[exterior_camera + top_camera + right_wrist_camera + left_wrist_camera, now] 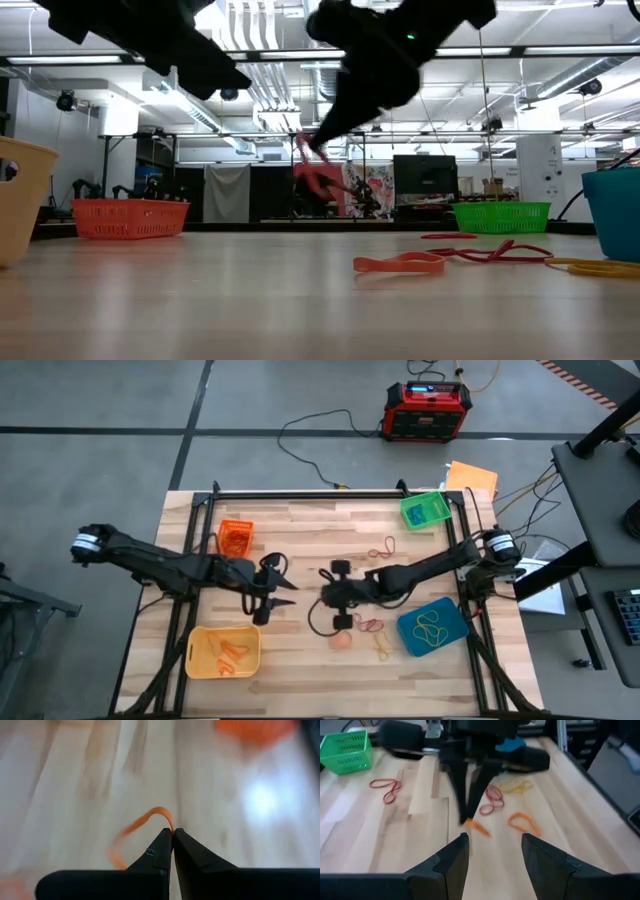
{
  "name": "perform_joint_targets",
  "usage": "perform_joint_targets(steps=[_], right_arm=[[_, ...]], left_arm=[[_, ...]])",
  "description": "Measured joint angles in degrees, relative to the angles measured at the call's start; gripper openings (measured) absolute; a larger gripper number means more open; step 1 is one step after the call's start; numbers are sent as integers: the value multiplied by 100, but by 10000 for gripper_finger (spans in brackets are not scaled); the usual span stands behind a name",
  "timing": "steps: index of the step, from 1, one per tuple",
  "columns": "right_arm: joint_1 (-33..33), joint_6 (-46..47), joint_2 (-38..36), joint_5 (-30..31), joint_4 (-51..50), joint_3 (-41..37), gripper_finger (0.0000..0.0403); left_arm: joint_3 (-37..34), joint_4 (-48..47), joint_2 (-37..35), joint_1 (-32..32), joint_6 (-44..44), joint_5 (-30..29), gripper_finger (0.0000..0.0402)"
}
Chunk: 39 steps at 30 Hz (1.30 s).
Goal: Sort rubber bands into baskets
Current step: Put the orange rubber band into the yellow bin
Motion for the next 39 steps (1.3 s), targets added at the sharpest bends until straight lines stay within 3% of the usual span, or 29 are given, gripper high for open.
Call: perform_joint_targets(steps=[6,13,28,32,37,39], right_arm=[[-212,-1407,0,-209,1557,-83,9],[-341,-1984,-1,-247,2108,-65,9],[-537,-2648,-29,-350,2511,-41,9],[-557,-2694,-87,-348,2526,-33,9],[-559,-2737,-122,-348,2526,-32,9],[-557,-2725,-122,-347,2521,-30,9]], left_arm=[[-229,889,216,0,-69,-176,167],[-242,1053,435,2,-353,-1469,167],[-246,1640,1000,0,-425,-1543,163],[-246,1640,1065,0,-490,-1550,130],[-246,1644,1084,0,-494,-1554,29],[-246,1636,1080,0,-495,-1556,10]])
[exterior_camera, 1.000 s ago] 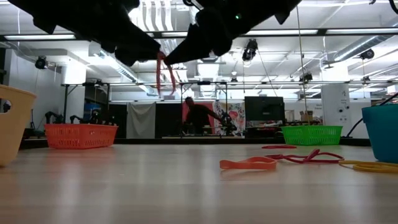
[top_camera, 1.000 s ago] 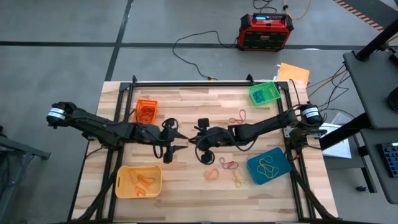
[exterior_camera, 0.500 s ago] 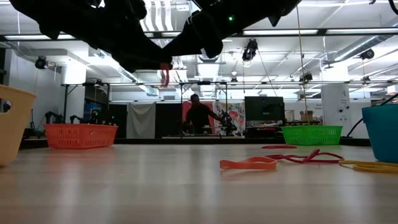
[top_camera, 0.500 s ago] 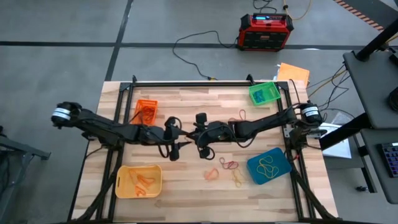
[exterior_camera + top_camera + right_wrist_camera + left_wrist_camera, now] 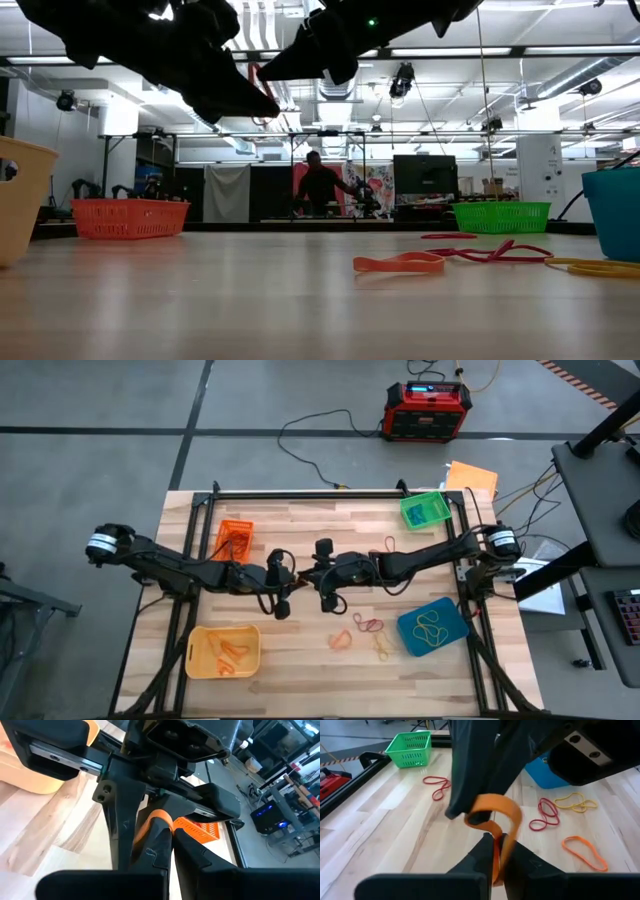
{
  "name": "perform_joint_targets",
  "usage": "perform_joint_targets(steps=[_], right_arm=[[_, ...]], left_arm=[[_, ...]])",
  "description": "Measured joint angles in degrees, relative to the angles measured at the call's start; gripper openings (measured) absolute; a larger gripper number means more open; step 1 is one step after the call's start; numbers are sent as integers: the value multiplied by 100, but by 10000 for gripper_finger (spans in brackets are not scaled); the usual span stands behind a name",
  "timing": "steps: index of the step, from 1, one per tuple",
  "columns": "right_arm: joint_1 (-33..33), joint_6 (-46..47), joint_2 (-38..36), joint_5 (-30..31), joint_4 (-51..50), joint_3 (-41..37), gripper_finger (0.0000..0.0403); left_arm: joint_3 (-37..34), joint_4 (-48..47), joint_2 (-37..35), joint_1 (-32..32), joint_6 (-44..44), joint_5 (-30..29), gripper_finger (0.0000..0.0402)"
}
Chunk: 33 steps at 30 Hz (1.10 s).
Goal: Sort rubber bands into baskets
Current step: Put the orange rubber band into the yellow bin
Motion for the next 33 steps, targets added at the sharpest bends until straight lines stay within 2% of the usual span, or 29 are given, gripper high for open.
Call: perform_joint_targets(steps=[7,11,14,17,20,26,29,33], right_arm=[[-36,456,-91,0,-472,0,18],[-77,843,-265,-1,-896,2,47],[-100,1046,-353,0,-1120,2,76],[-132,1225,-482,0,-1334,2,102],[-169,1318,-620,1,-1577,2,123],[-220,1491,-713,2,-1875,2,149],[-225,1502,-713,2,-1884,0,155],[-225,1586,-713,2,-1858,0,160]], left_arm=[[0,-191,-58,-11,-105,7,1],[7,-484,-233,-12,-178,79,0],[175,-1044,-331,-35,-285,296,0],[580,-2093,-396,-117,-486,522,0],[1154,-3578,-396,-326,-746,828,0],[2383,-6579,-400,-1156,-1595,1467,0],[2715,-7434,-411,-1637,-2108,1783,0],[2640,-7883,-403,-2237,-2815,2522,0]])
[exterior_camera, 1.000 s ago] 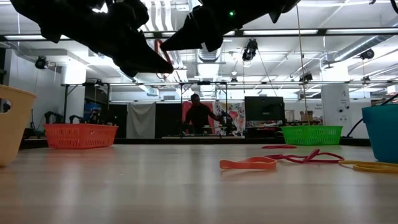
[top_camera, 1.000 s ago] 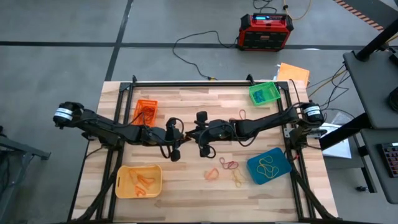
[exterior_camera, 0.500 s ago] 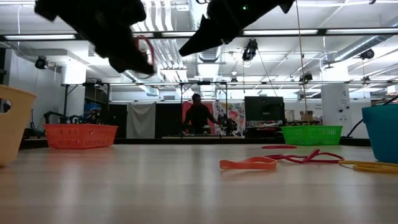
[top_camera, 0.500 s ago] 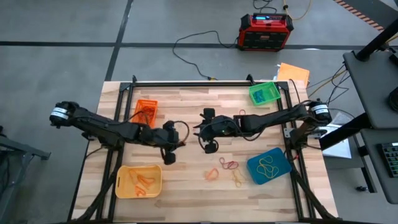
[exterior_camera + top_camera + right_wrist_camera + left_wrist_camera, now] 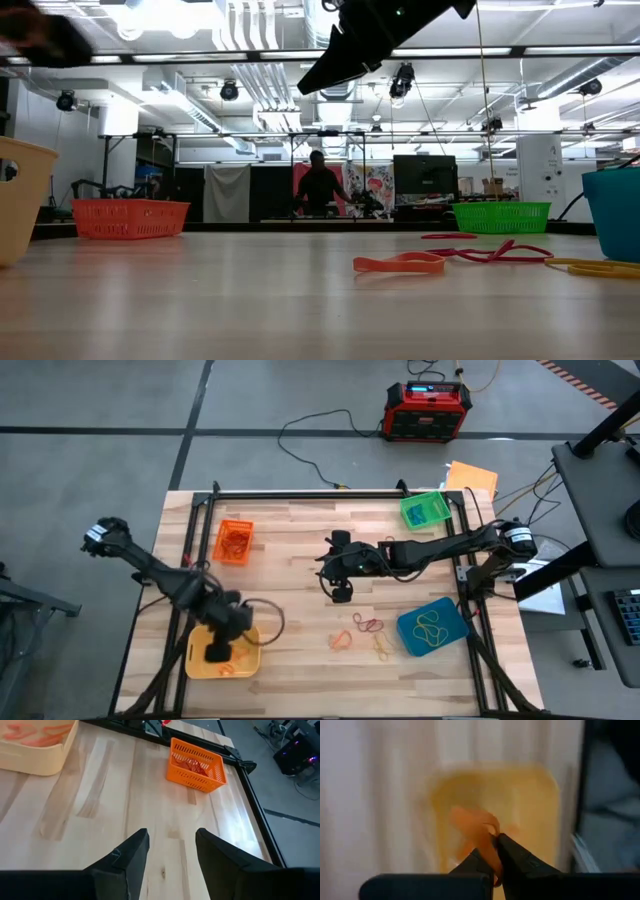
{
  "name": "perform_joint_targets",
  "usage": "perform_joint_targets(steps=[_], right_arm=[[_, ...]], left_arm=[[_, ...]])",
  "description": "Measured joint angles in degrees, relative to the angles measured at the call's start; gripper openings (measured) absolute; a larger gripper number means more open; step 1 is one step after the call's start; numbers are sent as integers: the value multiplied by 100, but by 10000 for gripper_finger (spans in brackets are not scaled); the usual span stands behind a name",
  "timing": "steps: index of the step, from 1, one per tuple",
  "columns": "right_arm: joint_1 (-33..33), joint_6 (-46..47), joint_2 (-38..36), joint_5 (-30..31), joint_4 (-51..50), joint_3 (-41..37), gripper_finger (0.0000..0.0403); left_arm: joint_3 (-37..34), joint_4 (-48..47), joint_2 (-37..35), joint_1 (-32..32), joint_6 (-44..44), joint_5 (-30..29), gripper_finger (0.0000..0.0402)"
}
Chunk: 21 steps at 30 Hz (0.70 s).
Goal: Sort rubber bands into baskets
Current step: Put the orange rubber band into the yellow bin
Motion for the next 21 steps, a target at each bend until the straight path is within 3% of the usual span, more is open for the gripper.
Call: perform_joint_targets(steps=[2,7,11,21], right_arm=[[0,50,0,-1,-7,0,160],[0,48,0,-2,-20,0,160],[-9,58,0,0,-24,23,160],[-21,90,0,-1,-30,48,161]], left_arm=[[-168,-20,8,-248,-386,331,0],[-568,-40,13,-505,-1334,101,2],[-729,186,13,-635,-1433,364,6],[-749,224,13,-687,-1845,356,8]])
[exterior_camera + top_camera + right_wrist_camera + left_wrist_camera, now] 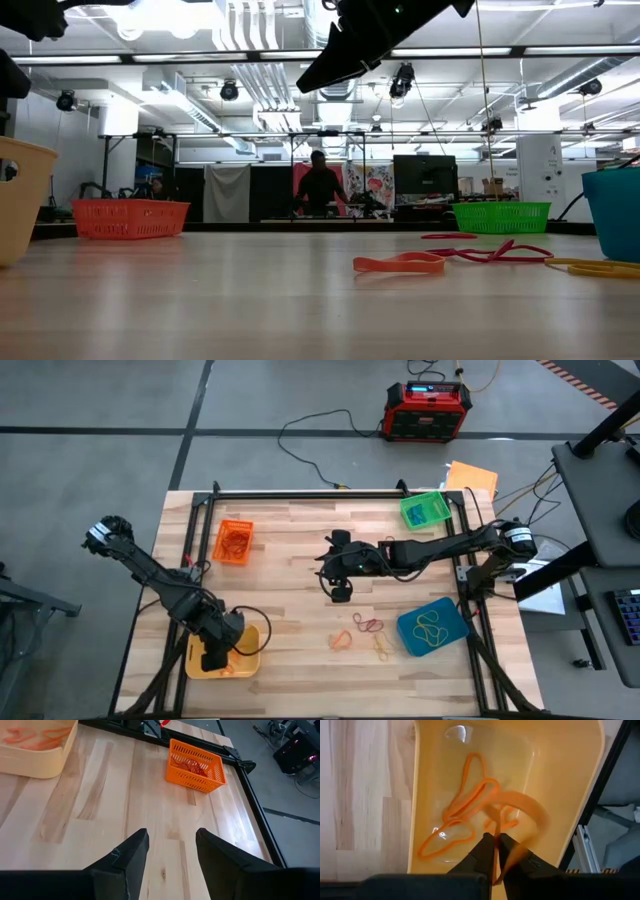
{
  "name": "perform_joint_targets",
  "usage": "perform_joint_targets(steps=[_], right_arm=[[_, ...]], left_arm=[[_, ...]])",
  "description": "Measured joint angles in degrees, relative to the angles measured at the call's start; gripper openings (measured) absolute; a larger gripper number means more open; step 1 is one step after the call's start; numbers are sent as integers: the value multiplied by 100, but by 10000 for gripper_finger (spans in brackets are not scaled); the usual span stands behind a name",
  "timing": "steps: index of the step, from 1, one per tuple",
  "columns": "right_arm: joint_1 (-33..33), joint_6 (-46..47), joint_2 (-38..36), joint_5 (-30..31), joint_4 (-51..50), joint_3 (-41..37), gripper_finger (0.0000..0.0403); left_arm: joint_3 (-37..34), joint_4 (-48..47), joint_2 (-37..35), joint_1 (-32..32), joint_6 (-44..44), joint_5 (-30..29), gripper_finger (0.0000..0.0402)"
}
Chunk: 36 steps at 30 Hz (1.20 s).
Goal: Sort rubber bands into baskets
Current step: Put the orange rubber band into the yellow bin, then put the red rubber band into the orange bin
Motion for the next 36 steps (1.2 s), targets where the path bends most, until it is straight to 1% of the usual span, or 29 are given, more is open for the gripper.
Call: perform_joint_targets(steps=[2,5,9,11,13,15,16,17,18,21,22,24,25,27,29,31,34,36], right_arm=[[-9,-38,0,0,-70,13,163],[-64,-40,0,-1,-304,89,170],[-155,-11,0,1,-546,170,182],[-201,9,0,1,-715,236,188],[-239,48,0,1,-1091,359,193],[-289,210,0,3,-1746,562,196],[-316,342,0,8,-2100,681,197],[-347,518,0,27,-2483,811,198],[-386,727,-1,38,-2840,929,198],[-541,1293,-13,46,-3751,1141,199],[-608,1447,-13,47,-3993,1171,199],[-751,1675,-11,43,-4397,1172,199],[-828,1757,-11,43,-4532,1145,198],[-1015,1955,-11,37,-4791,1043,199],[-1221,2162,-9,-2,-5065,921,199],[-1436,2324,-9,-5,-5217,800,199],[-1766,2486,-6,-33,-5382,633,199],[-1969,2512,-4,-169,-5418,553,199]], left_arm=[[0,2,0,-4,-60,26,16],[0,7,0,-13,-181,135,38],[0,7,0,-13,-334,141,78],[0,11,0,-8,-292,36,100],[23,-5,0,33,-69,-106,118],[157,17,2,75,173,-259,132],[257,33,2,91,293,-470,136],[371,37,2,103,485,-820,139],[499,30,2,103,749,-1288,140],[830,112,0,106,1765,-3031,141],[878,111,-4,118,2139,-3518,141],[907,144,-7,198,2928,-4188,141],[905,178,-12,268,3315,-4352,139],[861,298,-26,491,3934,-4435,135],[802,537,-35,797,4423,-4362,130],[701,869,-73,1103,4877,-4051,124],[424,1460,-224,1555,5615,-3421,118],[205,1879,-373,1856,6009,-3097,114]])
